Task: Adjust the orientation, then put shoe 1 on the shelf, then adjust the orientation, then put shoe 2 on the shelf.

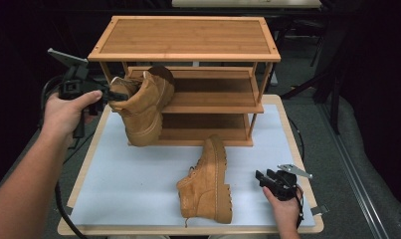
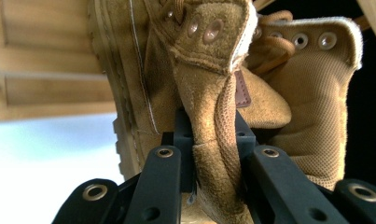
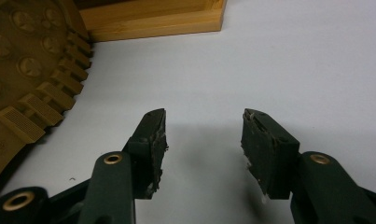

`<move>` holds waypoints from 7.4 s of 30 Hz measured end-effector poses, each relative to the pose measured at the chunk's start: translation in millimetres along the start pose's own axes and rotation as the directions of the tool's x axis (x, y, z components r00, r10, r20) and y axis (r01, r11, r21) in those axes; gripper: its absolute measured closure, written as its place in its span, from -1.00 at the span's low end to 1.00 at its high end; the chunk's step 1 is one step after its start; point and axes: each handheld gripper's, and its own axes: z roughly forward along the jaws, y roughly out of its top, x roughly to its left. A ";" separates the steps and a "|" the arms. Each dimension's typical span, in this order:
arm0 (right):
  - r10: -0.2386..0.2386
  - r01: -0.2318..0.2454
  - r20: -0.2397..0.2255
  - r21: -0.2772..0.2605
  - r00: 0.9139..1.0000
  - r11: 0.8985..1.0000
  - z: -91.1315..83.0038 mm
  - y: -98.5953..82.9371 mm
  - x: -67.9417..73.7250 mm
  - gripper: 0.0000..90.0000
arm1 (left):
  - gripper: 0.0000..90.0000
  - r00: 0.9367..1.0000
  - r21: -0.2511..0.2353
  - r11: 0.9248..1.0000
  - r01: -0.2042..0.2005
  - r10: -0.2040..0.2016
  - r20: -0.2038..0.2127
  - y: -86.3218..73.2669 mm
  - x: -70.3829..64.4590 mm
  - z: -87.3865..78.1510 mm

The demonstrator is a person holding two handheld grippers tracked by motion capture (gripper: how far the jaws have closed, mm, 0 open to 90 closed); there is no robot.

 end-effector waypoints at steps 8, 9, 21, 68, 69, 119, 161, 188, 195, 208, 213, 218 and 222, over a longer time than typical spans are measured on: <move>0.006 -0.006 -0.002 -0.006 1.000 1.000 -1.4 0.4 -2.4 0.10 | 0.75 1.000 -0.037 0.999 -0.007 0.007 -0.010 3.3 -6.4 32.2; 0.010 -0.010 -0.003 -0.007 1.000 1.000 -1.5 0.4 -2.6 0.10 | 0.75 1.000 -0.042 0.999 -0.007 0.007 -0.004 2.0 -7.8 39.1; 0.009 -0.009 -0.011 -0.007 1.000 1.000 -0.9 1.0 -2.9 0.10 | 0.73 0.999 -0.156 0.987 -0.021 0.016 -0.031 -5.9 -29.0 73.0; -0.123 0.126 -0.077 0.031 0.989 0.992 -11.3 17.1 30.1 0.11 | 0.25 0.921 -0.106 0.925 -0.366 0.342 -0.188 -129.6 77.6 45.1; -0.123 0.126 -0.077 0.031 0.989 0.992 -11.3 17.1 30.1 0.11 | 0.25 0.921 -0.106 0.925 -0.366 0.342 -0.188 -129.6 77.6 45.1; -0.182 0.196 -0.203 0.050 0.962 0.979 -32.3 50.6 65.9 1.00 | 0.21 0.949 -0.112 0.955 -0.275 0.251 -0.189 -196.1 159.8 94.7; -0.196 0.229 -0.148 0.261 0.969 0.938 -32.0 91.8 42.7 0.67 | 0.20 0.946 -0.071 0.955 -0.289 0.274 -0.173 -196.7 157.5 106.5; -0.201 0.262 -0.225 0.289 0.954 0.921 -75.3 111.7 60.6 0.86 | 0.19 0.949 -0.077 0.957 -0.280 0.263 -0.173 -197.0 159.2 104.7; -0.233 0.285 -0.192 0.317 0.953 0.905 -72.1 122.0 52.6 0.83 | 0.19 0.951 -0.080 0.959 -0.271 0.254 -0.177 -197.1 160.6 104.0; -0.375 0.366 -0.108 0.568 0.921 0.737 -68.2 150.0 81.4 0.53 | 0.20 0.951 -0.069 0.961 -0.267 0.251 -0.178 -198.0 161.7 105.7; -0.364 0.332 -0.099 0.671 0.926 0.663 -60.5 151.1 85.7 0.52 | 0.19 0.952 -0.070 0.962 -0.263 0.248 -0.178 -198.1 162.9 105.3; -0.361 0.299 -0.086 0.749 0.929 0.591 -48.9 145.6 88.2 0.48 | 0.19 0.953 -0.067 0.963 -0.263 0.248 -0.175 -198.3 163.0 105.6; -0.364 0.279 -0.075 0.788 0.928 0.548 -39.9 140.0 88.9 0.49 | 0.19 0.953 -0.066 0.963 -0.262 0.247 -0.175 -198.2 163.1 105.6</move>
